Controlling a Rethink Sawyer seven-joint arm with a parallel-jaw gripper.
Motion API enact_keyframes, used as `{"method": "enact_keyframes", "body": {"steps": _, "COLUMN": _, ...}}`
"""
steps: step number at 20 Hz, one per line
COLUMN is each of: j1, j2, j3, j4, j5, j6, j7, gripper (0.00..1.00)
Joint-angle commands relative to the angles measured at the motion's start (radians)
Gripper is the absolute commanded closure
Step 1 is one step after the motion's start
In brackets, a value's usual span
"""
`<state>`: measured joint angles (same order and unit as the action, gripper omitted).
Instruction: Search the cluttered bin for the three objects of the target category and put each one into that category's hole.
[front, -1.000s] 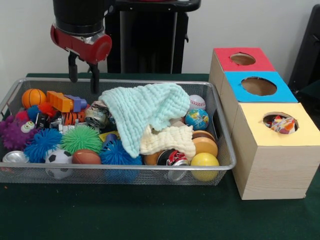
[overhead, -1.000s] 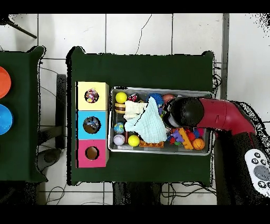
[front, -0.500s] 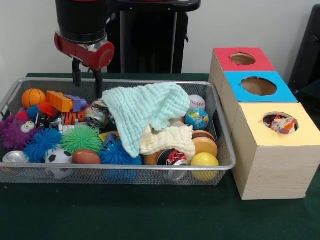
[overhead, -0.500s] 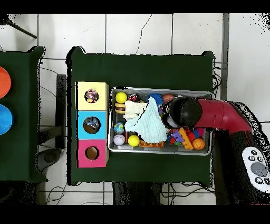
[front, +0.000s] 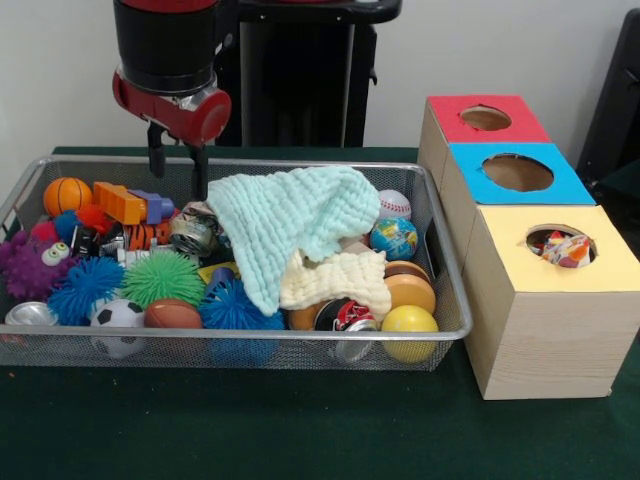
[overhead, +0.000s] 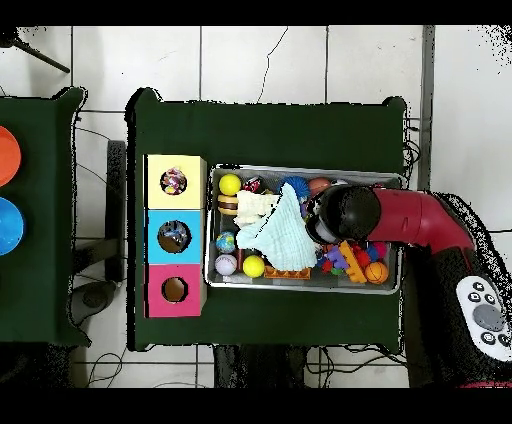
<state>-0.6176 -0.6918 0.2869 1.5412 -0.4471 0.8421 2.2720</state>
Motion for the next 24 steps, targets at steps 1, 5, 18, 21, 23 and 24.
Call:
{"method": "enact_keyframes", "body": {"steps": 1, "j1": -0.010, "j2": 0.058, "j3": 0.047, "j4": 0.043, "j5": -0.010, "j6": -0.007, "j7": -0.121, "gripper": 0.00}}
{"method": "enact_keyframes", "body": {"steps": 5, "j1": -0.013, "j2": 0.065, "j3": 0.048, "j4": 0.042, "j5": -0.005, "j6": 0.000, "j7": -0.123, "gripper": 0.00}}
{"method": "enact_keyframes", "body": {"steps": 18, "j1": -0.002, "j2": 0.062, "j3": 0.045, "j4": 0.040, "j5": 0.010, "j6": 0.015, "j7": -0.099, "gripper": 0.00}}
{"method": "enact_keyframes", "body": {"steps": 21, "j1": -0.001, "j2": 0.063, "j3": 0.044, "j4": 0.042, "j5": 0.010, "j6": 0.012, "j7": -0.095, "gripper": 0.00}}
{"method": "enact_keyframes", "body": {"steps": 23, "j1": 0.000, "j2": 0.062, "j3": 0.043, "j4": 0.040, "j5": 0.006, "j6": 0.008, "j7": -0.096, "gripper": 0.00}}
{"method": "enact_keyframes", "body": {"steps": 24, "j1": 0.002, "j2": 0.060, "j3": 0.041, "j4": 0.033, "j5": -0.005, "j6": -0.002, "j7": -0.099, "gripper": 0.00}}
